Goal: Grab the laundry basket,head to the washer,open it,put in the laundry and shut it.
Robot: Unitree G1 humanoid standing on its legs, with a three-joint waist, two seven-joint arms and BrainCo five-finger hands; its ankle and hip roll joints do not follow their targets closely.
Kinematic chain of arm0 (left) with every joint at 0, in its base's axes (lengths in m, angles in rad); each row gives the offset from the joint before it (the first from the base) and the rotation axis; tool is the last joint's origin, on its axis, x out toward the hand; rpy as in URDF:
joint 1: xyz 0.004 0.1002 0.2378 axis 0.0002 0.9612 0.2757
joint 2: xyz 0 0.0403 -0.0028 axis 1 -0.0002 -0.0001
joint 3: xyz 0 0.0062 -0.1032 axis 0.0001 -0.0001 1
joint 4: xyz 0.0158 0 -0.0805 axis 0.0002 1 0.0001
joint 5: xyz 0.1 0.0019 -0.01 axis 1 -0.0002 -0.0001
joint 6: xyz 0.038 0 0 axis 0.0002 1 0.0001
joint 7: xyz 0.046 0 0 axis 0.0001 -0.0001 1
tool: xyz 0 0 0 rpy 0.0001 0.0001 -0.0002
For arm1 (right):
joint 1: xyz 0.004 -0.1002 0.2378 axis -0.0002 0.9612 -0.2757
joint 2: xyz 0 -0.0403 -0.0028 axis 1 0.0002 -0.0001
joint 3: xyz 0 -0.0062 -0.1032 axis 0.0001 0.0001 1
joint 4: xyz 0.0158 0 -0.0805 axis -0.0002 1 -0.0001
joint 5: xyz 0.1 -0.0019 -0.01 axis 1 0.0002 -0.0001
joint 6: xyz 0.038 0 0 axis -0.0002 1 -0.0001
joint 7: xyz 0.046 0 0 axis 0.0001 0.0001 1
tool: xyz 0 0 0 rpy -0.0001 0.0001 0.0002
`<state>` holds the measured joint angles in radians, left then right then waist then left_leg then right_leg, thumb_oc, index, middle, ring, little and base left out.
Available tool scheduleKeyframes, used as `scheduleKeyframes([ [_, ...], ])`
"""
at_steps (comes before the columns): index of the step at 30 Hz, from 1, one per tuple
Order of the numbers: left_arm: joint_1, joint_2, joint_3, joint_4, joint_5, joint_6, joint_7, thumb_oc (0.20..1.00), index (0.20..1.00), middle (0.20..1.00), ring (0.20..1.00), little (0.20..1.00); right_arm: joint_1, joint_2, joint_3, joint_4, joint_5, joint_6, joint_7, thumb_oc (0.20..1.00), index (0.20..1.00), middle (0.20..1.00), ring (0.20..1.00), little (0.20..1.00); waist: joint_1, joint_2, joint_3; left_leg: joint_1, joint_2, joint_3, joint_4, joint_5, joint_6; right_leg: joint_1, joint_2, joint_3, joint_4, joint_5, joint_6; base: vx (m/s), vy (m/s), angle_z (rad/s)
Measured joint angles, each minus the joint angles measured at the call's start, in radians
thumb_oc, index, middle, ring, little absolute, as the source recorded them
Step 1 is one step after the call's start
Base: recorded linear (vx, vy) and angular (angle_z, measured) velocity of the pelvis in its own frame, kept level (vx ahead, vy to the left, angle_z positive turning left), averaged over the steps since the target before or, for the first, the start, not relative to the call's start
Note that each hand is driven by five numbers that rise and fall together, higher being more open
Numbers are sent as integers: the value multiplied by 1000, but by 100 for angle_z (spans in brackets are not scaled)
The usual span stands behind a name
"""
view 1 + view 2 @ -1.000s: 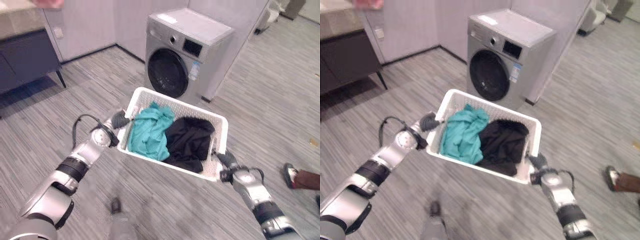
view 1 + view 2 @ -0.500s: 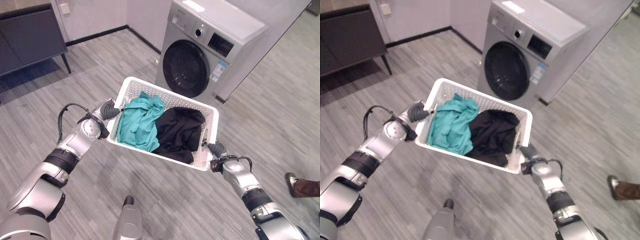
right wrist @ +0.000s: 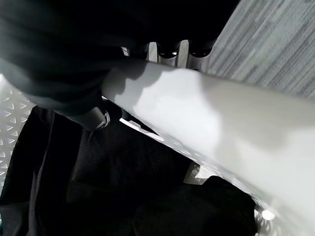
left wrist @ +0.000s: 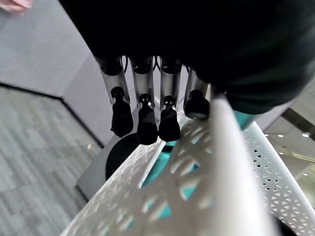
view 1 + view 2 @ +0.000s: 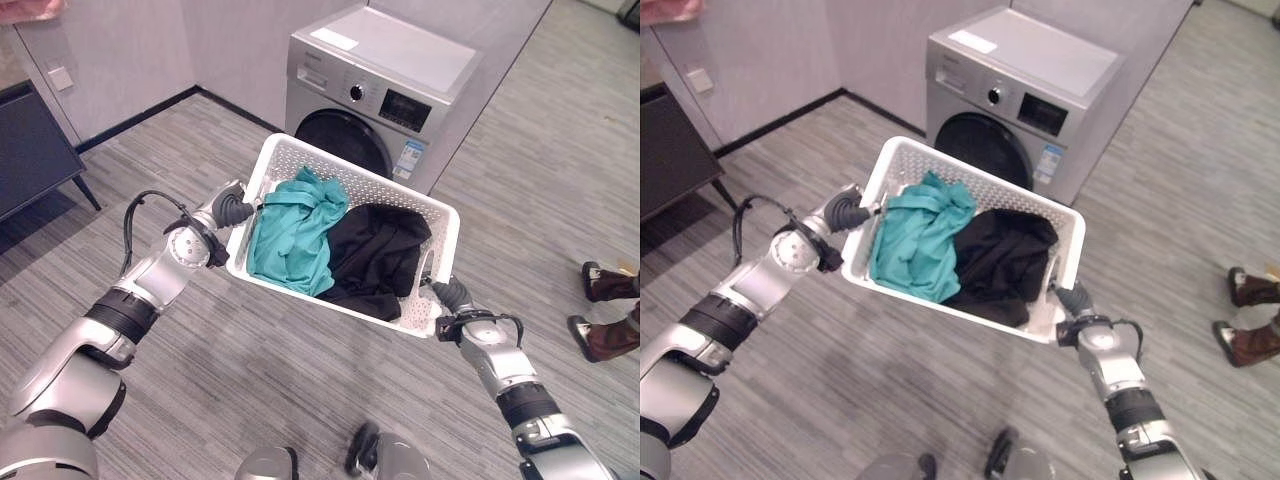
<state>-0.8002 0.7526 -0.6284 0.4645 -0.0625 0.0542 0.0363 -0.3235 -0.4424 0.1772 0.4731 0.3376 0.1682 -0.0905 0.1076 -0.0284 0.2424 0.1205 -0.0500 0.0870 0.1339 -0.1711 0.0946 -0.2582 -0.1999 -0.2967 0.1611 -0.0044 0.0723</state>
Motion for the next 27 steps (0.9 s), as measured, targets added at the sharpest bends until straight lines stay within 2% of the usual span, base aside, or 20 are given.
scheduleKeyframes([
  [1,3,-15,-1,14,2,0,-2,200,200,200,200,200,4,2,2,11,-1,3,4,200,200,200,200,200,-9,13,6,26,-11,-6,-14,-1,-1,-12,2,-1,-87,22,14,501,-128,41],
  [2,6,-16,-2,26,2,1,-6,200,200,200,200,200,4,5,4,17,-1,4,9,200,200,200,200,200,-9,16,7,45,-16,-4,-17,-2,-4,-14,4,-18,-121,46,-9,693,-203,31],
  [5,7,-46,-5,75,1,3,-11,200,200,200,200,200,9,2,20,23,-9,14,12,200,200,200,200,200,-42,20,-10,133,-12,-81,-9,-51,-88,37,76,-20,-71,76,-63,500,-247,49],
  [6,9,-51,-3,74,1,-9,-11,200,200,200,200,200,20,0,20,24,-9,10,11,200,200,200,200,200,-47,-28,-48,141,-23,-79,38,-66,-120,91,125,-21,-86,91,-154,393,-340,84],
  [7,10,-63,-1,75,1,-9,-8,200,200,200,200,200,21,-6,17,26,-9,8,10,200,200,200,200,200,-55,-36,-62,135,-23,-83,100,-88,-150,124,152,14,-109,155,-177,249,-333,77],
  [8,8,-98,5,99,-2,-16,0,200,200,200,200,200,12,-11,9,59,-6,-8,6,200,200,200,200,200,-50,-23,-69,76,-4,-69,259,-95,-157,142,161,-7,-88,129,-192,158,-307,57],
  [9,-2,-95,-2,96,-7,-18,4,200,200,200,200,200,-5,-25,9,67,-2,-7,5,200,200,200,200,200,-39,-21,-79,-123,49,-19,623,-61,-116,170,182,3,-99,97,-191,171,-304,18],
  [10,0,-79,-2,82,-8,-22,3,200,200,200,200,200,-12,-28,12,61,6,-11,8,200,200,200,200,200,-25,-16,-84,-195,77,-34,720,-69,-85,185,210,22,-97,77,-184,227,-265,-5],
  [12,-12,-49,-8,63,-19,-25,6,200,200,200,200,200,-28,-18,10,61,23,-15,8,200,200,200,200,200,11,-2,-84,-356,162,-86,1027,-11,-20,221,279,62,-102,52,-202,123,-105,-58],
  [13,-7,-19,-7,64,-22,-25,6,200,200,200,200,200,-32,6,28,58,25,-15,4,200,200,200,200,200,27,-29,-82,-398,188,-115,1054,-17,-43,251,287,86,-105,41,-201,64,-78,-71],
  [14,-6,5,-7,63,-27,-23,5,200,200,200,200,200,-31,15,49,49,28,-15,2,200,200,200,200,200,18,-49,-82,-427,199,-153,1030,-13,-52,270,283,104,-106,39,-204,266,-46,-53],
  [16,-29,21,-7,45,-41,-21,5,200,200,200,200,200,-22,4,54,-5,43,-14,-20,200,200,200,200,200,3,-91,-66,-491,260,-184,799,-4,-68,342,243,109,-159,24,-208,249,69,-15],
  [18,-48,32,-5,22,-41,-22,8,200,200,200,200,200,-21,-11,37,-34,43,-14,-21,200,200,200,200,200,-11,-111,-52,-474,290,-175,507,21,-114,384,206,126,-191,18,-173,168,113,-4],
  [19,-57,30,-7,21,-40,-23,8,200,200,200,200,200,-22,-19,35,-41,42,-14,-21,200,200,200,200,200,-12,-115,-47,-463,292,-164,394,34,-135,396,195,137,-198,11,-160,220,123,-40],
  [20,-68,19,-7,12,-39,-27,18,200,200,200,200,200,-31,-50,23,-52,40,-14,-20,200,200,200,200,200,-4,-104,-40,-377,289,-177,36,130,-200,411,162,150,-192,-5,-74,139,79,-57],
  [21,-68,13,-13,22,-39,-27,23,200,200,200,200,200,-37,-72,33,-53,38,-14,-20,200,200,200,200,200,0,-65,-40,-317,288,-209,-93,156,-204,439,167,148,-200,-5,-61,212,131,-78],
  [22,-69,10,-16,27,-38,-27,22,200,200,200,200,200,-39,-84,42,-53,35,-14,-20,200,200,200,200,200,4,-39,-39,-259,276,-268,-157,182,-207,457,171,157,-200,-18,-32,127,101,-89],
  [23,-69,16,-16,28,-36,-25,24,200,200,200,200,200,-38,-71,55,-52,32,-14,-20,200,200,200,200,200,28,-55,-37,-220,251,-285,-164,257,-238,474,146,143,-204,-21,15,203,161,-114],
  [24,-79,38,-29,28,-35,-23,24,200,200,200,200,200,-38,-58,69,-51,30,-15,-20,200,200,200,200,200,49,-86,-39,-227,198,-275,-83,274,-242,504,123,90,-235,-18,26,246,257,-91],
  [27,-120,30,-71,35,-36,-24,25,200,200,200,200,200,-47,-40,27,-9,30,-21,-21,200,200,200,200,200,42,-109,-36,-271,125,-267,34,214,-194,529,92,25,-244,-11,7,248,288,6],
])
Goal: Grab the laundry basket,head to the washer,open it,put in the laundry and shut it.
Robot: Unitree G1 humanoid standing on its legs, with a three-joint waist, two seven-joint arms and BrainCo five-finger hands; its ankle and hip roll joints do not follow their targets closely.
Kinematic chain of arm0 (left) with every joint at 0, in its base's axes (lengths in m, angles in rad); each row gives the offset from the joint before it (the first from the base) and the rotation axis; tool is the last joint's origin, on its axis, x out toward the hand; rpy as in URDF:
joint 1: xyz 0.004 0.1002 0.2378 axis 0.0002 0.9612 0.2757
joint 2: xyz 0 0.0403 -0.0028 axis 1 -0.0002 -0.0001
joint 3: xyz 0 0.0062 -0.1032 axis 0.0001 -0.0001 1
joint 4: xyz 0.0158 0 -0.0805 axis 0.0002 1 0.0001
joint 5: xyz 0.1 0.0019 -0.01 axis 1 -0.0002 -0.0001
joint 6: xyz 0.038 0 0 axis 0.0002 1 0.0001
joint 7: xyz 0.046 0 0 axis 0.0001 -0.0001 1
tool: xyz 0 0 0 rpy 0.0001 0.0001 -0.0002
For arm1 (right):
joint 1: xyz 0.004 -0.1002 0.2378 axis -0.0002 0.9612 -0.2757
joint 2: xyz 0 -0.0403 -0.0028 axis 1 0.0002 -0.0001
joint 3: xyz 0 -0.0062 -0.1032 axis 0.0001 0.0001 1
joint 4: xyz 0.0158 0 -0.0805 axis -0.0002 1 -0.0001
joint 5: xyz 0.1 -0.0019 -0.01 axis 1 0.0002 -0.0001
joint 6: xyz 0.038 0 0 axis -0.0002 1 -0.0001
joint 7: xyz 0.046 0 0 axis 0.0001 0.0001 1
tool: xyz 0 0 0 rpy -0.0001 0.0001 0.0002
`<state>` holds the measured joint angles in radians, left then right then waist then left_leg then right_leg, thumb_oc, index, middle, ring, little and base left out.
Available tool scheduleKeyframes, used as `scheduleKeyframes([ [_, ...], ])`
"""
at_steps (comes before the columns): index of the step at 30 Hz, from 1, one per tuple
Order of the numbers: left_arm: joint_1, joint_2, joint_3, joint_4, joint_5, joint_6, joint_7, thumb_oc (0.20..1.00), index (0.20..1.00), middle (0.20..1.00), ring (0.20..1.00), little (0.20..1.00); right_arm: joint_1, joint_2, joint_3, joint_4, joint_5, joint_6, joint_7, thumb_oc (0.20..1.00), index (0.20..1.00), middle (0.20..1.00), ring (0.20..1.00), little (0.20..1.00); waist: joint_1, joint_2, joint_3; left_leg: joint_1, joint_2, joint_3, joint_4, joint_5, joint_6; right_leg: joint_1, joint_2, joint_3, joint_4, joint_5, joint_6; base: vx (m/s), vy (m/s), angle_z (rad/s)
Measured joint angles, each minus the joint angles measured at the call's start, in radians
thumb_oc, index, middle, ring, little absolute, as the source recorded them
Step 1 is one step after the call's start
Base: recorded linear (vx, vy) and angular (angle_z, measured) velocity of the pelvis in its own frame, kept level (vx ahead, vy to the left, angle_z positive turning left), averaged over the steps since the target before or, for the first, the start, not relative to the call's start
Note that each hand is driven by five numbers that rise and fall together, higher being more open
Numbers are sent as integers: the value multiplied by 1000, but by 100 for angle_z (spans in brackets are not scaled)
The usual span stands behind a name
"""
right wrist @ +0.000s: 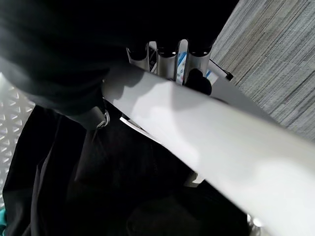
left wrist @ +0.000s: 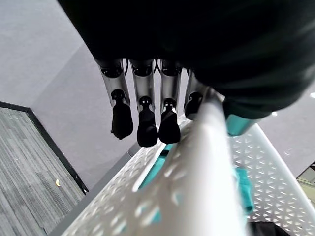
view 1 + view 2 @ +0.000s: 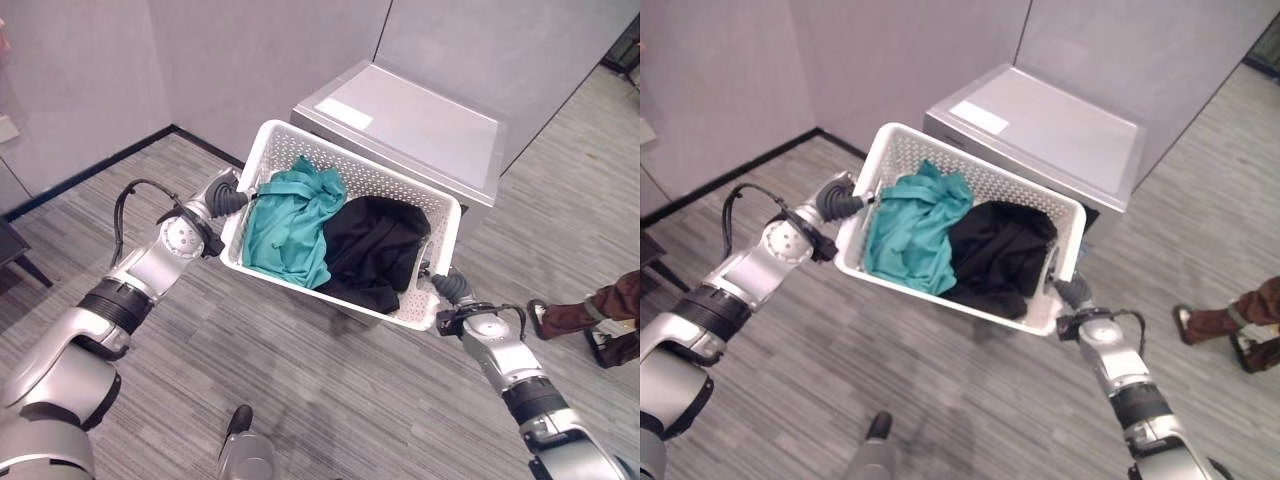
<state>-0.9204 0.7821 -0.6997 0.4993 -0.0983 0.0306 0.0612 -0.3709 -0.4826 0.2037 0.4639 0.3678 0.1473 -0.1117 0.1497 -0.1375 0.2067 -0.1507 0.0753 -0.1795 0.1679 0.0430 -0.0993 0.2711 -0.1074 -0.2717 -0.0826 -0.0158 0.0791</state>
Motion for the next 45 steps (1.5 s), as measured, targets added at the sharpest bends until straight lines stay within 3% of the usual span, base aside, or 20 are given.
scheduleKeyframes([
  [4,-32,-8,-35,31,1,-1,-6,200,200,200,200,200,3,26,-17,26,2,0,3,200,200,200,200,200,-3,15,2,-24,-32,4,128,-96,44,-2,-20,-18,76,-5,-17,186,398,10],
  [6,-56,4,-76,40,1,2,-5,200,200,200,200,200,-4,35,-18,46,2,-1,5,200,200,200,200,200,7,24,2,-11,-37,28,178,-144,72,-28,-44,17,160,-9,-22,97,379,-40],
  [7,-67,8,-98,43,0,1,-6,200,200,200,200,200,-20,44,-17,84,2,0,11,200,200,200,200,200,5,40,1,24,-20,56,154,-137,73,-83,-67,42,300,-30,-1,24,152,-57],
  [9,-68,2,-102,44,1,0,-8,200,200,200,200,200,-47,48,-1,138,2,-2,19,200,200,200,200,200,11,47,2,83,-30,121,141,-154,105,-153,-121,45,442,-15,26,42,130,-81],
  [10,-68,-1,-101,45,0,0,-7,200,200,200,200,200,-51,48,-2,145,2,-2,22,200,200,200,200,200,16,48,0,96,-34,143,136,-162,116,-163,-144,38,453,-13,26,44,52,-82],
  [12,-75,-2,-98,44,-1,-1,-6,200,200,200,200,200,-70,46,-4,162,2,-4,25,200,200,200,200,200,20,51,0,112,-39,174,122,-168,125,-171,-158,12,423,-27,40,55,-60,-47],
  [13,-79,-8,-97,37,-3,-2,-7,200,200,200,200,200,-80,40,-7,183,2,-9,31,200,200,200,200,200,16,54,-3,113,-38,179,99,-166,126,-163,-157,-42,283,-23,43,63,-91,-21],
  [17,-56,-9,-99,41,-5,-3,-15,200,200,200,200,200,-85,39,-3,216,1,-16,52,200,200,200,200,200,12,55,-3,112,-38,157,89,-162,119,-173,-152,-11,134,17,47,105,-135,16],
  [18,-53,-8,-99,44,-5,-3,-15,200,200,200,200,200,-84,39,-3,216,1,-16,52,200,200,200,200,200,15,54,-4,114,-38,154,83,-159,115,-181,-151,-12,133,18,46,158,-219,36],
  [21,-49,-24,-92,52,-5,-1,-18,200,200,200,200,200,-76,38,-3,215,2,-16,52,200,200,200,200,200,27,34,-14,111,-44,102,74,-165,76,-146,-94,-45,34,110,3,84,-122,46],
  [22,-41,-25,-88,50,-4,-1,-17,200,200,200,200,200,-73,38,-2,216,2,-16,55,200,200,200,200,200,36,27,-18,111,-46,95,81,-174,63,-132,-85,-64,20,102,22,45,-56,29],
  [24,-15,-42,-59,50,-4,-1,-17,200,200,200,200,200,-70,32,-4,214,8,-16,54,200,200,200,200,200,28,58,-37,78,-11,65,106,-184,48,-133,-43,-74,7,97,15,46,-73,30],
  [28,28,-72,-38,49,-4,1,-18,200,200,200,200,200,-36,28,-8,211,30,-18,53,200,200,200,200,200,-3,64,-39,79,38,53,83,-180,40,-133,13,-81,-2,75,-19,57,-39,4],
  [30,28,-87,-37,40,-2,-3,-29,200,200,200,200,200,0,28,-21,213,73,-20,76,200,200,200,200,200,-28,64,-39,82,40,52,70,-179,28,-135,14,-82,-3,73,-23,69,-8,0],
  [34,28,-90,-36,35,0,-4,-37,200,200,200,200,200,11,28,-23,221,112,-21,91,200,200,200,200,200,-37,64,-40,83,35,53,70,-179,27,-135,4,-81,-3,73,-23,54,9,1],
  [45,29,-86,-25,33,3,-5,-37,200,200,200,200,200,9,28,-24,219,107,-44,90,200,200,200,200,200,-6,63,-40,82,31,54,72,-180,26,-135,1,-79,-3,73,-22,17,14,0],
])
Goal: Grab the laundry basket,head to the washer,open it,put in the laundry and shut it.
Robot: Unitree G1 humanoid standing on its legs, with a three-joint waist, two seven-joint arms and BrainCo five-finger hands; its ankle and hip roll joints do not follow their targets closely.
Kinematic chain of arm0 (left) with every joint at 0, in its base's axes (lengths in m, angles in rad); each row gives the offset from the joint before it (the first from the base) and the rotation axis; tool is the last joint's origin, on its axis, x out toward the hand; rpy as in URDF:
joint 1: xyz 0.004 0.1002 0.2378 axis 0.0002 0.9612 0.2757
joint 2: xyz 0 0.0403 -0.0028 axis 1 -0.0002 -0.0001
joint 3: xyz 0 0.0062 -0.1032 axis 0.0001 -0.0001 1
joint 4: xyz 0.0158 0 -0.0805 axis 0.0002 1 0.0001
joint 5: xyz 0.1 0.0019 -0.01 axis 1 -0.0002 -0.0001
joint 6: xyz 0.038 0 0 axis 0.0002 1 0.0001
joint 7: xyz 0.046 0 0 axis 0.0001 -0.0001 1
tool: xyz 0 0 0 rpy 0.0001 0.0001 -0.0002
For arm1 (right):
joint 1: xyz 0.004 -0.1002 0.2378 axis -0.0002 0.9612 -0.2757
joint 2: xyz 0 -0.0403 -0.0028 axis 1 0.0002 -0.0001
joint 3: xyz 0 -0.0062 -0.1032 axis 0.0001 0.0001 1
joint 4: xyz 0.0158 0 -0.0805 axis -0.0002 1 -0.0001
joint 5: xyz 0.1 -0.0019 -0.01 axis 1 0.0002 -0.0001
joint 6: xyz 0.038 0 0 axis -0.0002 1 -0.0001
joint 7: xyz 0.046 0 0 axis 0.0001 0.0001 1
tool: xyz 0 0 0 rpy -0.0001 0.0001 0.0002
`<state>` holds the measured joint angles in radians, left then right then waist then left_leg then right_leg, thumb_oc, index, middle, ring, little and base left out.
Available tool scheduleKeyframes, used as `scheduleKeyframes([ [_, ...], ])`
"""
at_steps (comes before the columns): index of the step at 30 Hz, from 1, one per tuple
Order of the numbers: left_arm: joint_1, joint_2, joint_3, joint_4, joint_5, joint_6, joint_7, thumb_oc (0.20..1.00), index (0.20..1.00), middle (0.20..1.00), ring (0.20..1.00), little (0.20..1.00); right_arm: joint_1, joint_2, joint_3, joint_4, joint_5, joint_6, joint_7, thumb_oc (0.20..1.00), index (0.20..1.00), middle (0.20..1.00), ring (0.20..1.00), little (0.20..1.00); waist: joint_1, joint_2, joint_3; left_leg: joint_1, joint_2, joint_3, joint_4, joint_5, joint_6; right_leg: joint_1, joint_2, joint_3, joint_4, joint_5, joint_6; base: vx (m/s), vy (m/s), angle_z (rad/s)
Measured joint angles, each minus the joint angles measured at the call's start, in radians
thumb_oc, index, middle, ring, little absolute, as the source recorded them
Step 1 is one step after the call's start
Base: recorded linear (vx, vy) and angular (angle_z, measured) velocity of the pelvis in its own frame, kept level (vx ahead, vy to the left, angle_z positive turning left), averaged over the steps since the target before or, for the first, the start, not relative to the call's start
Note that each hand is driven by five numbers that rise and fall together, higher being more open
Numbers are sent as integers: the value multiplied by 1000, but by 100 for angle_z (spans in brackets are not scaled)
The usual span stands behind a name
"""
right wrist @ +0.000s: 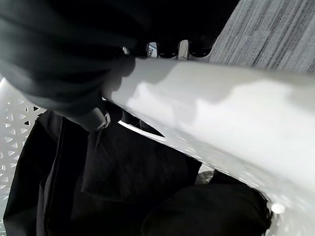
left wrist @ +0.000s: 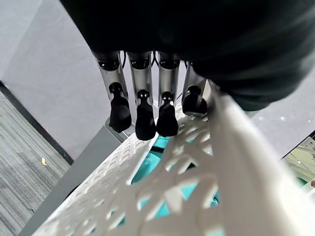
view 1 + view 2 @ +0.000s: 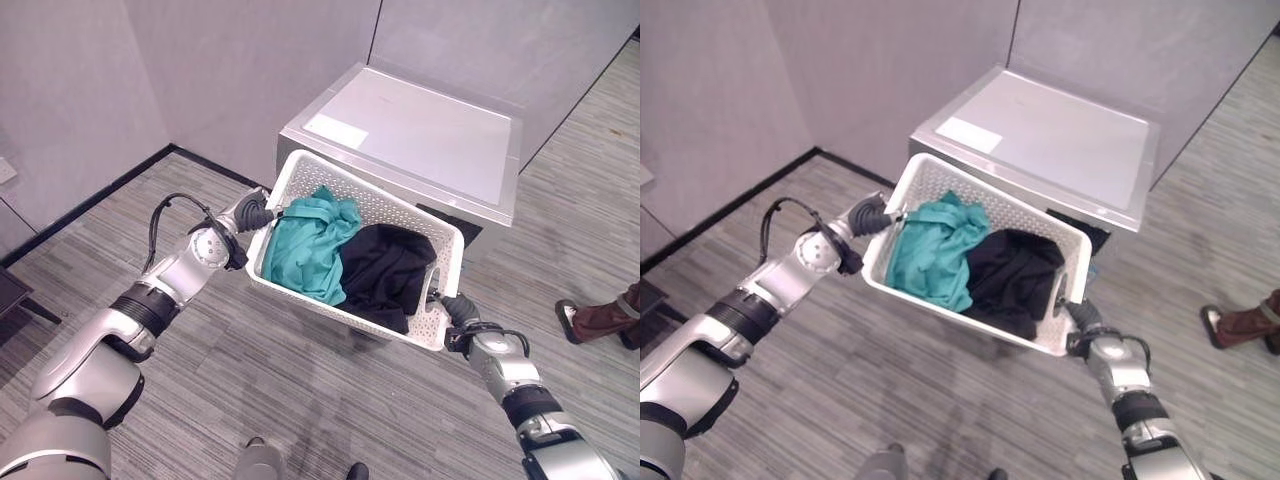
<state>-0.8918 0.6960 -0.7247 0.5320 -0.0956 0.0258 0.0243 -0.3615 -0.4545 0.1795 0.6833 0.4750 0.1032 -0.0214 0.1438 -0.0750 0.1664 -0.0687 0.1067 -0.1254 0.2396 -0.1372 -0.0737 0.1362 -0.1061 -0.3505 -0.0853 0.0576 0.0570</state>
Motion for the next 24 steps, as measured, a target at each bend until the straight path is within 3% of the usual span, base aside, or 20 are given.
scheduleKeyframes([
  [7,21,4,17,-3,7,0,0,200,200,200,200,200,1,0,-1,-13,-26,-1,-11,200,200,200,200,200,7,0,0,0,-2,0,-1,0,0,0,-1,0,0,0,0,7,14,0],
  [9,56,2,52,-16,35,7,-5,200,200,200,200,200,11,18,11,-13,-64,0,-6,200,200,200,200,200,7,6,2,-1,-11,24,-7,0,0,-1,-23,-7,-1,-2,-3,-14,-34,-9],
  [10,277,-22,309,-166,140,13,-12,200,200,200,200,200,10,67,25,-21,-199,-5,12,200,200,200,200,200,-23,5,-26,4,-4,146,-60,35,-4,-23,-48,-20,-1,-12,6,-58,-117,-21],
  [11,464,-73,472,-278,190,-1,-7,200,200,200,200,200,41,93,16,-40,-262,-26,11,200,200,200,200,200,-57,7,-51,27,-15,249,-114,70,13,-26,-75,-42,-1,-13,8,-56,-95,-11],
  [13,674,-159,554,-344,233,-1,1,200,200,200,200,200,126,96,21,-57,-315,-34,31,200,200,200,200,200,-73,46,-64,66,-49,282,-181,106,33,-7,-109,-80,-10,-10,40,-38,-57,29],
  [14,800,-186,560,-353,244,15,0,200,200,200,200,200,183,108,51,-43,-348,-11,48,200,200,200,200,200,-66,84,-86,84,-67,278,-218,111,40,-1,-126,-101,-11,-17,58,-23,-41,36],
  [15,838,-191,560,-351,254,35,-6,200,200,200,200,200,202,110,64,-35,-359,-1,52,200,200,200,200,200,-62,99,-95,87,-73,276,-229,114,44,2,-131,-109,-11,-19,63,-22,-40,26],
  [17,920,-205,560,-339,255,59,-7,200,200,200,200,200,252,114,95,-33,-374,21,69,200,200,200,200,200,-43,135,-114,92,-85,272,-252,123,51,2,-140,-130,-11,-12,77,-4,-4,15],
  [18,991,-210,563,-332,255,73,-8,200,200,200,200,200,294,122,121,-33,-377,33,73,200,200,200,200,200,-10,170,-119,110,-90,272,-281,131,52,8,-145,-158,-11,-7,85,-1,0,9],
  [20,1027,-211,568,-332,255,72,-8,200,200,200,200,200,324,131,127,-37,-392,33,74,200,200,200,200,200,11,190,-124,125,-97,269,-303,142,56,20,-149,-181,-11,-5,89,0,0,15],
  [24,1030,-212,593,-335,255,58,-8,200,200,200,200,200,313,139,124,-47,-392,30,72,200,200,200,200,200,14,195,-124,142,-107,274,-316,147,59,33,-158,-183,-11,-8,94,-3,19,2],
])
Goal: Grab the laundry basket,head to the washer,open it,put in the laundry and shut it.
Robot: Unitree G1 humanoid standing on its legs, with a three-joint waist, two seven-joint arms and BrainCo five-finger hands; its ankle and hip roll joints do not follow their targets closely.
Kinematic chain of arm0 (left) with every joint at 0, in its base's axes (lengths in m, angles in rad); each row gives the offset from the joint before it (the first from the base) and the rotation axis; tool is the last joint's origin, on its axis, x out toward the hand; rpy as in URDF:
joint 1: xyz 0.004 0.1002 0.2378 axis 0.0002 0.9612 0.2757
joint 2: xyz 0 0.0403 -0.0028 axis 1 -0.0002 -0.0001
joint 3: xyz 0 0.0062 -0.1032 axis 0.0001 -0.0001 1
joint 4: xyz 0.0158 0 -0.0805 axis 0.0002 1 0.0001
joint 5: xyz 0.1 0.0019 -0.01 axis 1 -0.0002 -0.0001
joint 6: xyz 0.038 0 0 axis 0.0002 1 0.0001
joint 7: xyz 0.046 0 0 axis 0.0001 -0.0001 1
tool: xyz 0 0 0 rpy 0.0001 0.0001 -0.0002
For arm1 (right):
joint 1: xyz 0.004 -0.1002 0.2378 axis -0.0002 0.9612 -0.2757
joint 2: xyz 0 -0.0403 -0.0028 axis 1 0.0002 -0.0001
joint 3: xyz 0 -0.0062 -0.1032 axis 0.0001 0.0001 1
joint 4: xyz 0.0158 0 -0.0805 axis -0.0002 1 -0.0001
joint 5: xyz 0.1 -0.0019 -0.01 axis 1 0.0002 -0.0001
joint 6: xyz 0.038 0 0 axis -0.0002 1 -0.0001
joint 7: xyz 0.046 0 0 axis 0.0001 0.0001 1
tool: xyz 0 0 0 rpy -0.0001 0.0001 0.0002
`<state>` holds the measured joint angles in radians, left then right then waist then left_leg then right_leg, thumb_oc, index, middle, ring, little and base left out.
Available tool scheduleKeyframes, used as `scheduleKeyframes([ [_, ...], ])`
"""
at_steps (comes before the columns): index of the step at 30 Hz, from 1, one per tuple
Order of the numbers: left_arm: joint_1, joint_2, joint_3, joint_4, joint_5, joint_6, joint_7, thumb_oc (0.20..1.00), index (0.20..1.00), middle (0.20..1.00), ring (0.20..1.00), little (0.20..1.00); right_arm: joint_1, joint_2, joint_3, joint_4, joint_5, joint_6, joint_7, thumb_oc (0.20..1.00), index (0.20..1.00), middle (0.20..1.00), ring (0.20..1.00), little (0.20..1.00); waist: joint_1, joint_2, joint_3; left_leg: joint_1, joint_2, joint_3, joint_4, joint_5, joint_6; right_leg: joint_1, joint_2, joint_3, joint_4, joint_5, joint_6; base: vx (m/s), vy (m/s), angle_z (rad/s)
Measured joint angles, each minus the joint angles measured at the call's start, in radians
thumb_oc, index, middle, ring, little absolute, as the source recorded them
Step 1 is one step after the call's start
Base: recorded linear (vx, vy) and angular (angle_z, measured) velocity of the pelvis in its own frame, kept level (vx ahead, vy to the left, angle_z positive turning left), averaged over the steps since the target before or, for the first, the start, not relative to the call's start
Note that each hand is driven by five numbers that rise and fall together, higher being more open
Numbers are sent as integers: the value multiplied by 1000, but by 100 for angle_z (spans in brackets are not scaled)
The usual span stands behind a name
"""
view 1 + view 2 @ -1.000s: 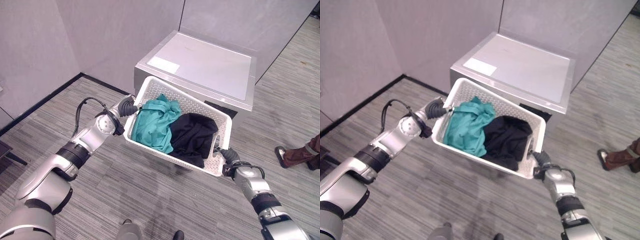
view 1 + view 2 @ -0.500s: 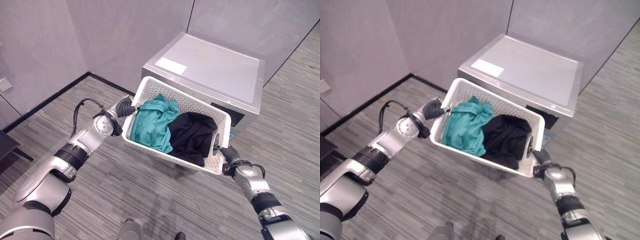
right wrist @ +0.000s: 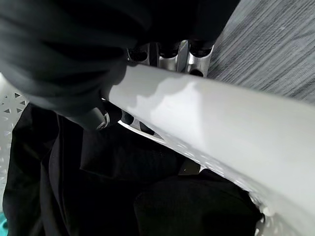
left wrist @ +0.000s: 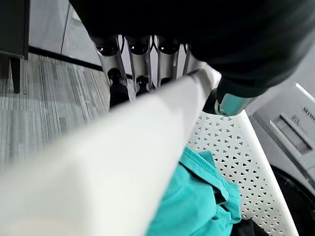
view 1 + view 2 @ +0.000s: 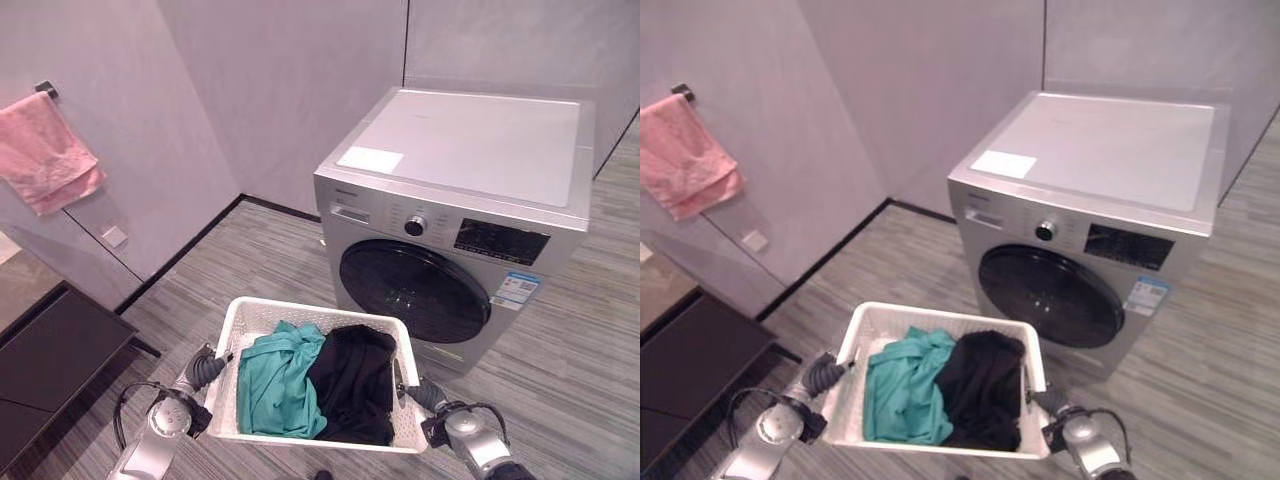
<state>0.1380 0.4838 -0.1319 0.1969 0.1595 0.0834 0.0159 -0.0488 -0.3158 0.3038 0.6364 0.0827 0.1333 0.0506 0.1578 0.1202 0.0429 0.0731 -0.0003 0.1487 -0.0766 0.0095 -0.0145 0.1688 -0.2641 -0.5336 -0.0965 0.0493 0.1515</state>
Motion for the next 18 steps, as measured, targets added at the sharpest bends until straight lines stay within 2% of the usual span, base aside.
scheduleKeyframes([
  [1,-3,-5,7,0,1,-9,0,200,200,200,200,200,11,3,-14,-24,-3,0,-4,200,200,200,200,200,-5,-10,-3,-3,-4,4,-9,2,-3,-8,-3,1,2,3,10,-12,55,-2],
  [2,-3,-13,16,0,1,-14,0,200,200,200,200,200,19,0,-19,-44,-10,-1,-5,200,200,200,200,200,-7,-5,-8,-4,-5,4,-15,6,-5,-10,-5,0,0,4,12,-26,50,-6],
  [8,-11,-18,23,-33,10,-17,0,200,200,200,200,200,52,-13,-48,-117,-26,0,-5,200,200,200,200,200,-37,-30,-11,-23,-12,18,-15,8,-4,-39,-14,9,1,11,20,-63,28,-6],
  [9,-6,-20,33,-53,20,-13,-1,200,200,200,200,200,83,-19,-62,-180,-44,8,-5,200,200,200,200,200,-37,-43,-8,-34,-12,26,-15,8,-4,-59,-13,20,5,15,26,-95,7,-20],
  [10,20,-19,70,-109,21,-18,-1,200,200,200,200,200,127,-42,-72,-299,-65,3,-4,200,200,200,200,200,-34,-44,-5,-57,-9,36,-14,13,-1,-86,-12,32,1,21,23,-145,1,-25],
  [12,28,-20,96,-163,35,-22,-1,200,200,200,200,200,149,-63,-81,-386,-77,3,-2,200,200,200,200,200,-32,-50,10,-71,-7,54,-14,19,3,-105,-12,41,5,28,18,-148,-32,-19],
  [15,53,-19,160,-248,44,-52,-2,200,200,200,200,200,183,-98,-113,-544,-90,0,18,200,200,200,200,200,-37,-91,48,-76,1,79,-13,19,3,-127,-5,61,6,33,16,-128,-58,-26],
  [18,91,-21,216,-333,45,-68,-5,200,200,200,200,200,215,-108,-171,-671,-97,-1,64,200,200,200,200,200,-37,-146,86,-81,15,98,-13,19,2,-144,7,73,8,33,13,-58,-32,-19],
])
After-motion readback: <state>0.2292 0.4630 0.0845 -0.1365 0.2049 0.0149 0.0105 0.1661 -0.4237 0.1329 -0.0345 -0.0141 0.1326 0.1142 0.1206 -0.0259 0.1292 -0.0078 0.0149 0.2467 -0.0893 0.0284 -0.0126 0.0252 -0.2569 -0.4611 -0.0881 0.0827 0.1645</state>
